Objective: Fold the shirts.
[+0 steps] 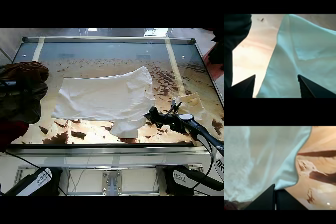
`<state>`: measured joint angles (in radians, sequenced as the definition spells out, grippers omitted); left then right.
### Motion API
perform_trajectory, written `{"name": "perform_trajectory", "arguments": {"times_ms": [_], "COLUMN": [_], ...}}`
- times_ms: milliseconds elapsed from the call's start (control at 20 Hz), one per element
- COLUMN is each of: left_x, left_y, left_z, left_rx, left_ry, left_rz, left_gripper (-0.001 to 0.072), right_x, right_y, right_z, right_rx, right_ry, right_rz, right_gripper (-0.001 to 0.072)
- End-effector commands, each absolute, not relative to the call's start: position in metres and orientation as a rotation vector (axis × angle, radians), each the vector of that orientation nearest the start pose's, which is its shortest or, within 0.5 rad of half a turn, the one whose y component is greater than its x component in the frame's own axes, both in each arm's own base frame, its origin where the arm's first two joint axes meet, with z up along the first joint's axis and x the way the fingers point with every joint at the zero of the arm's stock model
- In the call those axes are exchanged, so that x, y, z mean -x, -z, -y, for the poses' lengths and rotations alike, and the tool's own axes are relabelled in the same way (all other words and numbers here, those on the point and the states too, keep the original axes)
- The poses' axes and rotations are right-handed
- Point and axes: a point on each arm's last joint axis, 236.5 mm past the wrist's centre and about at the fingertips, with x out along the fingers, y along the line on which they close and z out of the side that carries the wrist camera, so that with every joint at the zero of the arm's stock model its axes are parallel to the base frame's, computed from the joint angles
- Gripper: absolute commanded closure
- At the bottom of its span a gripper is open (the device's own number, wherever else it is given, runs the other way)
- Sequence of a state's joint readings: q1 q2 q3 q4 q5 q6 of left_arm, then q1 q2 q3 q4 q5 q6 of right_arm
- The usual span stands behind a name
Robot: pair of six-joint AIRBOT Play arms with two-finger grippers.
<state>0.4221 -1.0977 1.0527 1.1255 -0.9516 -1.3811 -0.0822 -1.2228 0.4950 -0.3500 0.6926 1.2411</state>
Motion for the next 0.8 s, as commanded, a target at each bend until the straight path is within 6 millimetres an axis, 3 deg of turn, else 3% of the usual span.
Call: {"name": "perform_trajectory", "arguments": {"times_ms": [0,100,250,400,650,750], "left_x": [-0.344,-0.325,-0.321,-0.332,-0.337,-0.336], "left_y": [0.012,0.051,0.075,0.079,0.087,0.097], "left_z": [-0.088,-0.056,-0.032,-0.036,-0.052,-0.048], "left_rx": [0.875,1.094,1.320,1.406,1.407,1.440], "left_ry": [-0.315,-0.323,-0.341,-0.364,-0.426,-0.434], "left_rz": [-1.008,-1.053,-1.003,-0.926,-0.873,-0.903], "left_gripper": [0.0132,0.0132,0.0132,0.0131,0.0131,0.0132], "right_x": [-0.337,-0.339,-0.344,-0.346,-0.348,-0.348], "right_y": [0.075,0.073,0.067,0.063,0.061,0.061], "right_z": [-0.125,-0.125,-0.127,-0.129,-0.130,-0.129], "right_rx": [-1.090,-1.086,-1.105,-1.122,-1.130,-1.126], "right_ry": [-0.165,-0.177,-0.193,-0.207,-0.211,-0.212], "right_rz": [-1.135,-1.122,-1.095,-1.082,-1.075,-1.070], "right_gripper": [0.0683,0.0683,0.0684,0.0684,0.0683,0.0684]}}
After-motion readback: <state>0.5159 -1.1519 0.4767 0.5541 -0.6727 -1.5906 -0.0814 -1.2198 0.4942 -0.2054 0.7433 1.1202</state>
